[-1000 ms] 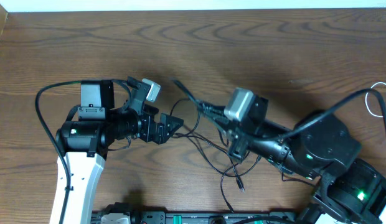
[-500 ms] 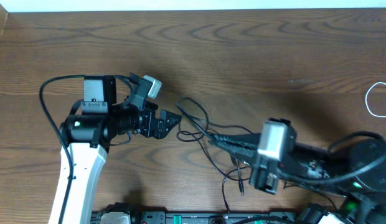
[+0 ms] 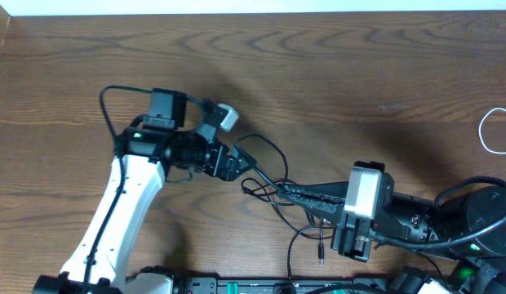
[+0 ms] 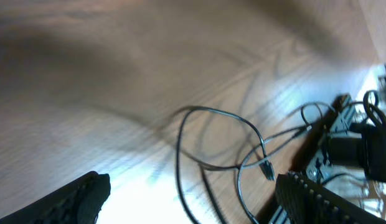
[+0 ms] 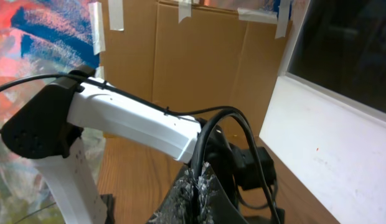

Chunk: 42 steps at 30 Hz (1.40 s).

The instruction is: Untangle cables

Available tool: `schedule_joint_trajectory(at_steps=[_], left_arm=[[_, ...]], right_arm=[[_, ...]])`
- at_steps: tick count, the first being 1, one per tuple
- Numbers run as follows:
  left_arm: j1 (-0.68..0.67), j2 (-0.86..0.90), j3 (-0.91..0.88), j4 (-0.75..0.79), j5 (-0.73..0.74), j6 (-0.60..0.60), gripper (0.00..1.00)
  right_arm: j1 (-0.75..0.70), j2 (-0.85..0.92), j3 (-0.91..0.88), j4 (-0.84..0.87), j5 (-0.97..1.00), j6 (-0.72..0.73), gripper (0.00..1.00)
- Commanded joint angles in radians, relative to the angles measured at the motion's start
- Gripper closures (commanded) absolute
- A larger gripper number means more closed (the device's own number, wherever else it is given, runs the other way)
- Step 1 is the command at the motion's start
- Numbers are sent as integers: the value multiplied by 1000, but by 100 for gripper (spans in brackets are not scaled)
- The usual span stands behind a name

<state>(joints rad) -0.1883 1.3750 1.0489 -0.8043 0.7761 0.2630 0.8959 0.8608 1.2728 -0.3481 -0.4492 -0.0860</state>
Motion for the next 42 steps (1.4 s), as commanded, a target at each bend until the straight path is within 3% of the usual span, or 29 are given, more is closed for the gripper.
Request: schedule_joint_trajectory(at_steps=[1, 7, 10, 15, 21, 27, 32, 37, 42], left_arm=[[-47, 17, 1, -6, 0, 13, 10], [-95, 19, 1, -53, -12, 17, 9], [-93, 18, 1, -71, -123, 0, 10], [-87, 16, 1, -34, -377, -182, 11], [-85, -21, 2, 21, -410, -304, 4], [-86, -91, 2, 6, -262, -299, 4], [-121, -113, 2, 6, -45, -210, 5], [-227, -105, 2, 23, -43, -204, 23], [-349, -103, 2, 118, -55, -240, 26]], right_arm=[[-2, -4, 6, -12, 10, 10, 99], [-2, -4, 6, -80, 229, -1, 99], [-2, -3, 6, -116, 500, 3, 99], [-3, 11, 6, -142, 976, 27, 99], [-43, 61, 6, -152, 1379, 160, 99], [-80, 106, 6, -168, 1318, 263, 99], [-80, 139, 6, -111, 1102, 265, 99], [-80, 181, 6, -34, 1062, 264, 99], [-80, 214, 6, -3, 1062, 264, 99]])
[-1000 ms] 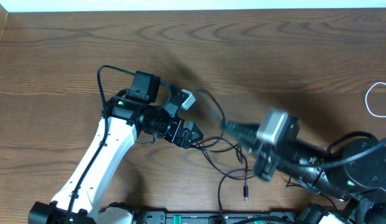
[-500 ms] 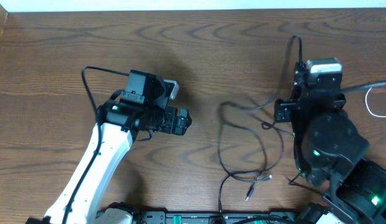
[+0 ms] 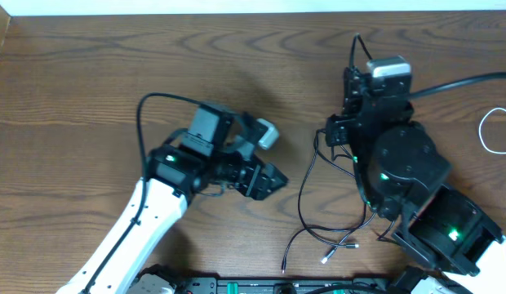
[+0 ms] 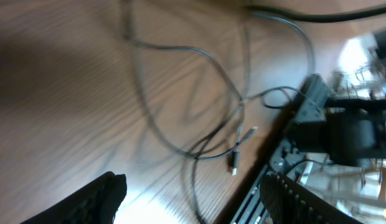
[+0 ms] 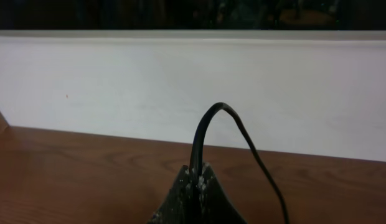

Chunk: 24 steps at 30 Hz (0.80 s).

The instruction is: Untangle cables

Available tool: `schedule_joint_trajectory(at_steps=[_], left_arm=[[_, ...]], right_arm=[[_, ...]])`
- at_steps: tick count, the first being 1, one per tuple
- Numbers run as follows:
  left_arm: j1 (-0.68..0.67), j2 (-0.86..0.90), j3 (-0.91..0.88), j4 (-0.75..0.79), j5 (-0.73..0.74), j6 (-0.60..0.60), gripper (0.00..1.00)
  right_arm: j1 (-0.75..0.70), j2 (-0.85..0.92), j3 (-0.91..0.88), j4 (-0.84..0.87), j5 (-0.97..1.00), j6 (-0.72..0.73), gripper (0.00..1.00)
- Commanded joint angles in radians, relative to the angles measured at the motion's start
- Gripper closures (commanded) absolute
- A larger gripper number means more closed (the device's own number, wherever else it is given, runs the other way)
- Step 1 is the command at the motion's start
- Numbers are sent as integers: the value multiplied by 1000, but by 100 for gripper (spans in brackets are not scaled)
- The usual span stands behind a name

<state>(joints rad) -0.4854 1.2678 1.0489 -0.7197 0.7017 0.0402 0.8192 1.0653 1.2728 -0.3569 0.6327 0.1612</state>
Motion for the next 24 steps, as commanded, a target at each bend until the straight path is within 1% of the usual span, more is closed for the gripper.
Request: schedule_joint_trajectory(at_steps=[1, 4, 6, 8, 11, 13, 15, 20, 24], left_arm=[[-70, 4, 2, 55, 2, -40, 26], [-109, 5, 2, 109, -104, -100, 26], [-128, 6, 2, 134, -185, -128, 26], [-145, 6, 1, 147, -276, -128, 26], [-163, 6, 1, 154, -388, -119, 26], [-169, 6, 1, 157, -404, -87, 26], [-174, 7, 1, 160, -404, -72, 27], [-174, 47, 1, 173, -404, -72, 27], [-174, 114, 1, 180, -396, -77, 27]], right_arm=[[-3, 11, 6, 4, -19, 17, 99], [1, 9, 6, 1, -33, 17, 99], [6, 1, 6, 2, -79, 17, 99], [10, -16, 6, 7, -187, -12, 99], [12, -52, 6, 22, -406, -146, 99], [12, -77, 6, 24, -506, -259, 99], [12, -106, 6, 25, -546, -348, 99], [11, -155, 6, 55, -545, -361, 99], [11, -173, 6, 60, -496, -360, 99]])
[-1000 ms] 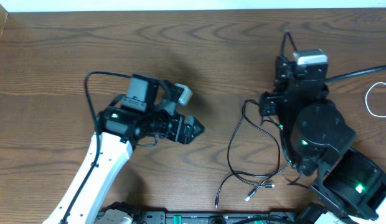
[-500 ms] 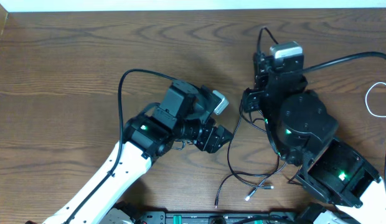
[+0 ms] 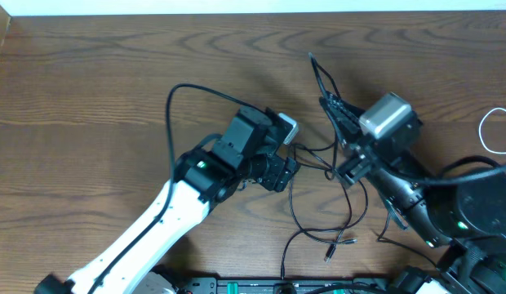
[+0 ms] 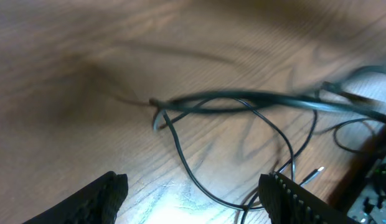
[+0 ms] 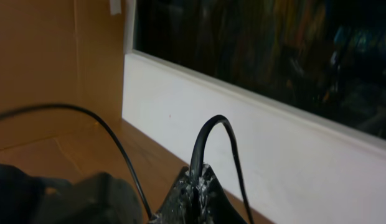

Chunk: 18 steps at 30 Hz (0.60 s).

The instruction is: Untangle cables

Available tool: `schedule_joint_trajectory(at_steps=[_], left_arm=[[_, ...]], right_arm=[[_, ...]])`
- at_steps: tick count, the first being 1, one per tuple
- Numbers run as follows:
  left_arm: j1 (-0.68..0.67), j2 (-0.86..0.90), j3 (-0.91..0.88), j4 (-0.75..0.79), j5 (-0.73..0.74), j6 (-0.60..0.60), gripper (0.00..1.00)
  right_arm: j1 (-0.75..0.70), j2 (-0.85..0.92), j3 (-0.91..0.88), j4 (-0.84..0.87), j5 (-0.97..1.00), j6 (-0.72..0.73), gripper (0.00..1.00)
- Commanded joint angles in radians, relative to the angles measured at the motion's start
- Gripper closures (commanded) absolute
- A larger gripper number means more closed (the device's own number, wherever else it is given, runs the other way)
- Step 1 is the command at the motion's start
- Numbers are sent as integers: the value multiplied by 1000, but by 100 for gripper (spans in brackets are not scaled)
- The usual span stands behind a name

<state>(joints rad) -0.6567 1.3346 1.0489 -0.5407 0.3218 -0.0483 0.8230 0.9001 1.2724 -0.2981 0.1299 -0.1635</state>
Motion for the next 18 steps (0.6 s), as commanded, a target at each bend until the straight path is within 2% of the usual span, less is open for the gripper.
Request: schedule_joint_trajectory(at_steps=[1, 12, 14, 18], left_arm=[[-3, 67, 1, 2, -16, 4, 27], [-56, 244, 1, 116, -17, -6, 20], [-56, 255, 1, 133, -17, -10, 21], [-56, 259, 1, 146, -25, -10, 29]], right_arm=[[7, -10, 7, -5, 21, -35, 99], [8, -12, 7, -37, 17, 0, 99], [8, -13, 7, -41, 17, 2, 99], [8, -22, 7, -43, 17, 2, 99]])
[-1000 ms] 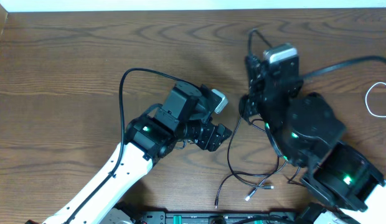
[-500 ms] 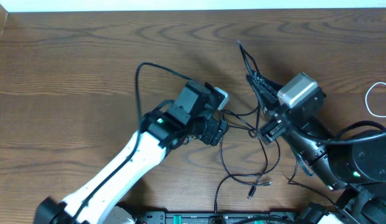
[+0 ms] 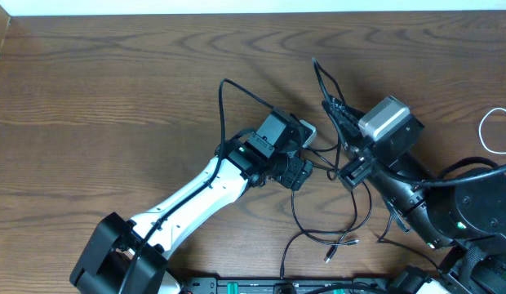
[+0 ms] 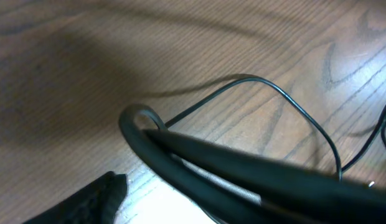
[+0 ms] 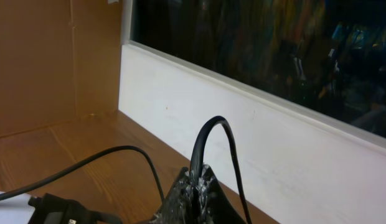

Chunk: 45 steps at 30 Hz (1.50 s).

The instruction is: Untangle cables

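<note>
Thin black cables (image 3: 320, 214) lie tangled on the wooden table below the two grippers. My right gripper (image 3: 327, 103) points up and to the left and is shut on a black cable (image 5: 213, 124), which loops up out of its fingertips (image 5: 192, 182). The same loop (image 3: 319, 75) sticks out past them in the overhead view. My left gripper (image 3: 299, 175) sits just left of the tangle and is open. A thick black cable (image 4: 243, 171) crosses close between its fingers, hiding the right one; only the left finger (image 4: 93, 200) shows. A thin cable (image 4: 292, 106) curves on the wood behind.
A white cable (image 3: 499, 131) lies coiled at the right table edge. The right arm's base (image 3: 473, 212) fills the lower right corner. A white wall strip (image 5: 292, 149) runs along the table's far edge.
My left gripper has moved right, up to the tangle, and a thick cable now crosses between its open fingers. The right gripper has barely moved and still grips its cable.
My right gripper was low at the table's middle, shut on the cable, with the left open to its left. Then it held the cable farther back. The left gripper has come rightward at each moment and now reaches the hanging cables.
</note>
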Available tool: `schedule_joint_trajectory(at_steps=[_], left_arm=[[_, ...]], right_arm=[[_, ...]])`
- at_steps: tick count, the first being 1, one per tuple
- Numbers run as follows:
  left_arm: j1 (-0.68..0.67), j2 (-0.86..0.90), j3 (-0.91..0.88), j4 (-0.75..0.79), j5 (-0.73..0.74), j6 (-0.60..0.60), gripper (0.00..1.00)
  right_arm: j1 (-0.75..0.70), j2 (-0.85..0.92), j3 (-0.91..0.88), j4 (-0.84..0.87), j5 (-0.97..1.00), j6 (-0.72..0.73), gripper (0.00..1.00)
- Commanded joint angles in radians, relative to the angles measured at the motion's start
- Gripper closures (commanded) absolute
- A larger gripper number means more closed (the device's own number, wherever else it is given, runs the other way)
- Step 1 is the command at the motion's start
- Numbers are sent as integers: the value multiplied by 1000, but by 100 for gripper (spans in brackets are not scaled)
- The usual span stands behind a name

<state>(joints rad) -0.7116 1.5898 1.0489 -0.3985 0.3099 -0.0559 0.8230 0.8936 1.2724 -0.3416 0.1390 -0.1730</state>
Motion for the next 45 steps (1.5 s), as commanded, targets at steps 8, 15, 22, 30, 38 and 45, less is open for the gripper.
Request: schedule_joint_trajectory(at_steps=[8, 15, 22, 30, 38, 45], left_arm=[[-1, 4, 0, 9, -160, -2, 31], [-1, 5, 0, 60, -170, -2, 44], [-1, 5, 0, 70, -174, 6, 78], [20, 5, 0, -36, -277, 21, 92], [98, 4, 0, -82, -277, 21, 92], [214, 2, 0, -177, -277, 21, 93]], right_arm=[[9, -65, 7, 0, -108, 46, 99], [9, -136, 7, -19, -143, 46, 99], [9, -154, 7, -69, -113, 45, 99], [9, -155, 6, -108, 898, 212, 99], [-12, -167, 6, -150, 1442, 235, 99], [-60, -193, 6, -168, 1440, 266, 98]])
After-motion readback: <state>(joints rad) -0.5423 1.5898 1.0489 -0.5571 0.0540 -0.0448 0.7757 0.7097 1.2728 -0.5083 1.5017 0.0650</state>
